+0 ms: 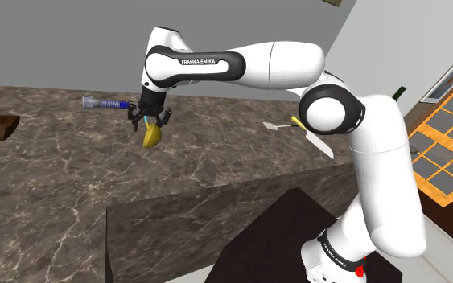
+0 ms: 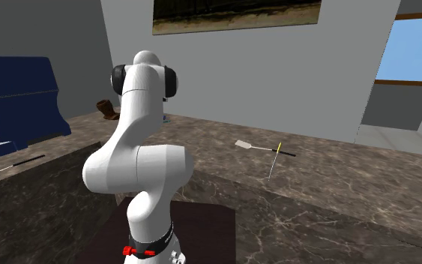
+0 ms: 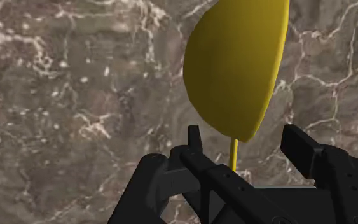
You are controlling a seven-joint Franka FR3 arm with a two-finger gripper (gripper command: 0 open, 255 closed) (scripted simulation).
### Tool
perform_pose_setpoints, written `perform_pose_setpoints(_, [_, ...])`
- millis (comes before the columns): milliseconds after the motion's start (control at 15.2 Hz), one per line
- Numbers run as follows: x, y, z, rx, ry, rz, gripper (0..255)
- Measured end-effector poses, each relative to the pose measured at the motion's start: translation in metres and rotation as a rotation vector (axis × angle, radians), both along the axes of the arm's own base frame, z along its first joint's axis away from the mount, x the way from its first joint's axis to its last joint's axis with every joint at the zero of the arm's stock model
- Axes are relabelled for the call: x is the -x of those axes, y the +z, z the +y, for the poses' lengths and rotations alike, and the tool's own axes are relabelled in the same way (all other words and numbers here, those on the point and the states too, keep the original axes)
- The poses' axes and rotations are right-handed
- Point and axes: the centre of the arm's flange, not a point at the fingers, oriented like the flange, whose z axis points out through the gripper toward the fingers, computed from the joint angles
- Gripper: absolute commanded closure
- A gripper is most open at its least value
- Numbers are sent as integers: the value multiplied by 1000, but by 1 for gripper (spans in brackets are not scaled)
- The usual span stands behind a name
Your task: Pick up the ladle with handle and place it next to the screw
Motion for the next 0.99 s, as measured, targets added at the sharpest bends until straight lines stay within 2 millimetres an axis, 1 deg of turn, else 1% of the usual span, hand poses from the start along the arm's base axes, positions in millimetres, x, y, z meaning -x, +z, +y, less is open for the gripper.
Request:
perform_pose_setpoints(264, [1, -1, 0, 0, 0, 1, 0])
perform_pose_setpoints(330, [-1, 5, 0, 0, 1, 1, 0])
perform_pose_setpoints(462, [1, 28, -5, 0, 0, 1, 0])
perform_pose_setpoints(594, [-1, 43, -7, 0, 0, 0, 0])
perform_pose_setpoints(726, [0, 47, -8, 0, 0, 1, 0])
perform_pose_setpoints(990, [0, 48, -9, 0, 0, 1, 0])
